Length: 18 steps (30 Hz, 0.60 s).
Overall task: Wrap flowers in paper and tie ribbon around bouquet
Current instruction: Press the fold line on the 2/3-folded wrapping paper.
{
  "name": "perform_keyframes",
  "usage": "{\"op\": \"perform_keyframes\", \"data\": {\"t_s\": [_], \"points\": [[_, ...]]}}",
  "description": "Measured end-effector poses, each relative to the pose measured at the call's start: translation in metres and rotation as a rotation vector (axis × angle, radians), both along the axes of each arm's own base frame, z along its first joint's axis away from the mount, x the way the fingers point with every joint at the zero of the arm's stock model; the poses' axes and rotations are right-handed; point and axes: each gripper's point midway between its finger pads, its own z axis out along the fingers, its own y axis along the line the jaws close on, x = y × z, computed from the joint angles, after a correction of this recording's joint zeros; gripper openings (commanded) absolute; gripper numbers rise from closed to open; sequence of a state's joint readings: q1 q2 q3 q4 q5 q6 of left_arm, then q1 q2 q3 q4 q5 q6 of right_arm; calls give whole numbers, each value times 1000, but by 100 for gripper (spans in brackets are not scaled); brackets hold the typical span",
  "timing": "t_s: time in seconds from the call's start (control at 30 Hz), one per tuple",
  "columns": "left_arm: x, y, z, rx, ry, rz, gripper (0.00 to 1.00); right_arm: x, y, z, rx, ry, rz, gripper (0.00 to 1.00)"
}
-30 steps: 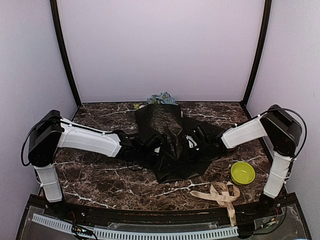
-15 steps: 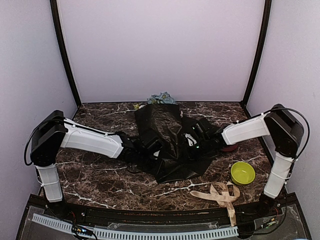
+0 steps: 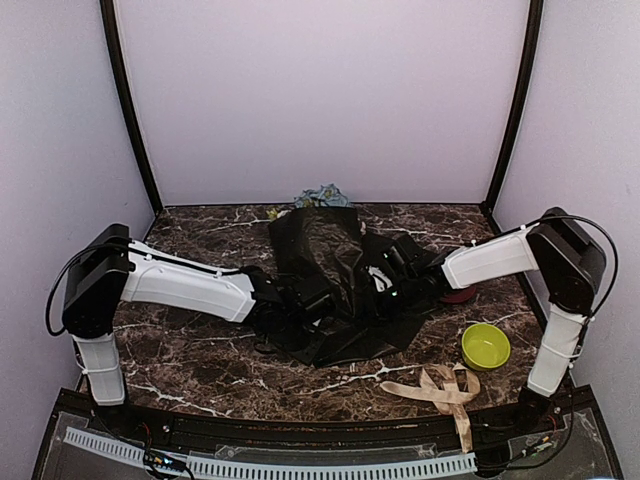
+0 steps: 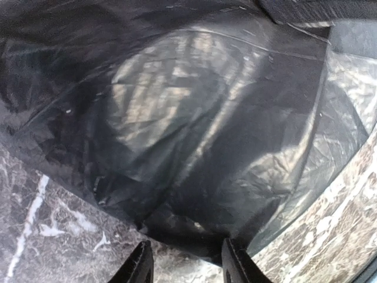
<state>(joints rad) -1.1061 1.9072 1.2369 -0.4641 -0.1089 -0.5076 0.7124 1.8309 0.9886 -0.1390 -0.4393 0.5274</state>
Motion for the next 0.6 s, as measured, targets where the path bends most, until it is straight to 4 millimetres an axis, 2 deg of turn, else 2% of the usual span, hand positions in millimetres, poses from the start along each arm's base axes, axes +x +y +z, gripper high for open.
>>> {"op": "perform_keyframes", "data": {"t_s": [0.3,0.4,0.53,0.6], "points": [[-10,1,6,124,-68,-86,43,-1,0,-4,-2,12,3,0],[-5,-6,28,95,-113,-126,44,-1,0,-4,0,16,1,0],[13,-36,71,-3,-210,-174,42,-1,2,-5,1,25,-4,0],[21,-47,83,-37,-239,-193,42,0,2,-6,2,29,-8,0]]}}
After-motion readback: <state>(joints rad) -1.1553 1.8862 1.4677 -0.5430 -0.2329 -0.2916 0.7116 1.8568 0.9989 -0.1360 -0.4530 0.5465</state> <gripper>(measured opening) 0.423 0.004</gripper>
